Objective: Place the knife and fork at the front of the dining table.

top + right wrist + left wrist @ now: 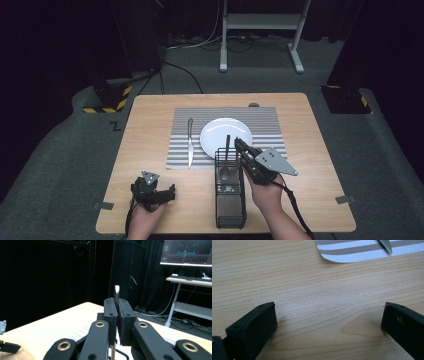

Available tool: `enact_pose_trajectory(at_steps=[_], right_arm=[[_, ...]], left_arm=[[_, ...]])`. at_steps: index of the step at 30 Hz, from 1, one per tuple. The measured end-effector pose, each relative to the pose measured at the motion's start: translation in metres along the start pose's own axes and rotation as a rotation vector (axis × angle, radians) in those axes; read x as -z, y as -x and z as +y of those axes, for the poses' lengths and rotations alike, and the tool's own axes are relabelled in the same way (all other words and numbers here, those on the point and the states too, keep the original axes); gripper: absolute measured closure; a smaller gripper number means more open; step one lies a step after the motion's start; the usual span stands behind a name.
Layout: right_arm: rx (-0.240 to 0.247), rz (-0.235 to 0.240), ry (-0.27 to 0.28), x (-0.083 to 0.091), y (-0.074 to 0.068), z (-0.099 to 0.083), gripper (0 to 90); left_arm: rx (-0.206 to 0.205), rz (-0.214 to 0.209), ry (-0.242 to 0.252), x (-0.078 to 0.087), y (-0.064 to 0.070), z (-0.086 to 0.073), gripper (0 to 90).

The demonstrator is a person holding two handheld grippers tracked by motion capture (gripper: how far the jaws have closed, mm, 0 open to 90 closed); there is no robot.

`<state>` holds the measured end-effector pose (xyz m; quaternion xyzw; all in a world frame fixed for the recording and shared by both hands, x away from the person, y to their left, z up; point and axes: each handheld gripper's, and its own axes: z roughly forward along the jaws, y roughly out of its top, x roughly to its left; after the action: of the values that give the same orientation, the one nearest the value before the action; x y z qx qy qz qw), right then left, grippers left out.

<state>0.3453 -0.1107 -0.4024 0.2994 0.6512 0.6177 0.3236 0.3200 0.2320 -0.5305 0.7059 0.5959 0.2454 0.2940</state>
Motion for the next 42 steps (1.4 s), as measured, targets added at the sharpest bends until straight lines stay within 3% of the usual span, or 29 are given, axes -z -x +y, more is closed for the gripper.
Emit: enact_pose_trajectory(at_steps=[24, 34, 42], right_arm=[[0.014, 0.026, 0.144, 0.024, -0.012, 0.044, 86.9], [0.004, 0.013, 0.215, 0.039, -0.009, 0.064, 86.9], [-0.006, -0.026, 0.251, 0.05, 0.003, 0.072, 87.0]], left_arm=[[0.003, 0.0, 0.002, 0.0, 0.0, 0.0, 0.3], [0.003, 0.0, 0.002, 0.0, 0.0, 0.0, 0.3], [0.003, 0.0, 0.002, 0.0, 0.0, 0.0, 0.3]])
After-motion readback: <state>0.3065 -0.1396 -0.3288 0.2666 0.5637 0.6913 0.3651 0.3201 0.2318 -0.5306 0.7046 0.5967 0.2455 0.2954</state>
